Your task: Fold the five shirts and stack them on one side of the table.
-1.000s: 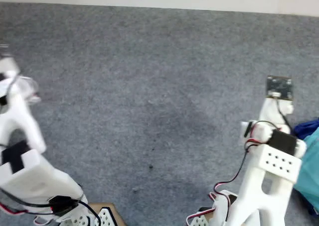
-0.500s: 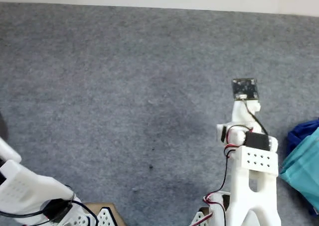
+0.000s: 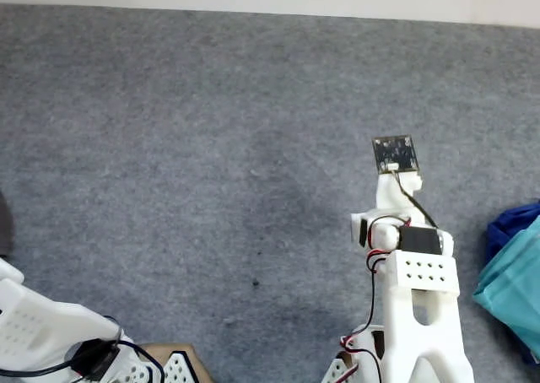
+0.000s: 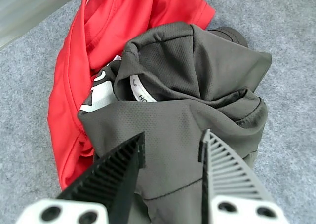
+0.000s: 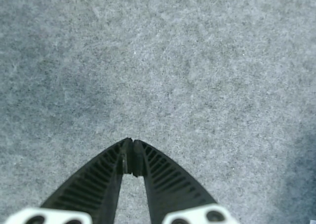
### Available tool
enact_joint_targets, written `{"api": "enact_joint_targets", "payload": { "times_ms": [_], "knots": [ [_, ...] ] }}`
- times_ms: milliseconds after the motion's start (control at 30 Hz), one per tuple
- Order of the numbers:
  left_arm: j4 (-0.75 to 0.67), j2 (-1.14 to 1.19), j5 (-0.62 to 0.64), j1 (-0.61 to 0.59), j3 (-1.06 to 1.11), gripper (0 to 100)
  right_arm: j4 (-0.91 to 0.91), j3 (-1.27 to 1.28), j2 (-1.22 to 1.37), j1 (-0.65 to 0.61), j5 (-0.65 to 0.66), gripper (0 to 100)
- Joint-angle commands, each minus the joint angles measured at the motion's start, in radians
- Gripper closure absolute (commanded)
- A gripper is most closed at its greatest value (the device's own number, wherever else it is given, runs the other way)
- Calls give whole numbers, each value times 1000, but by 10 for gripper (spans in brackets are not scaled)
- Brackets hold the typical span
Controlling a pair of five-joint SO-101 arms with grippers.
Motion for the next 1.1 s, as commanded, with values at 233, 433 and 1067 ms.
{"api": "enact_joint_targets", "payload": {
  "times_ms": [233, 433, 1067],
  "knots": [
    [-104, 228, -3, -8, -291, 835, -24, -7, -25, -12, -9, 989],
    [-80, 403, -3, -5, -492, 835, -42, 25, -25, -48, -9, 989],
    [17, 453, -2, 47, -549, 994, -87, 65, -25, -51, -11, 989]
  ]
}}
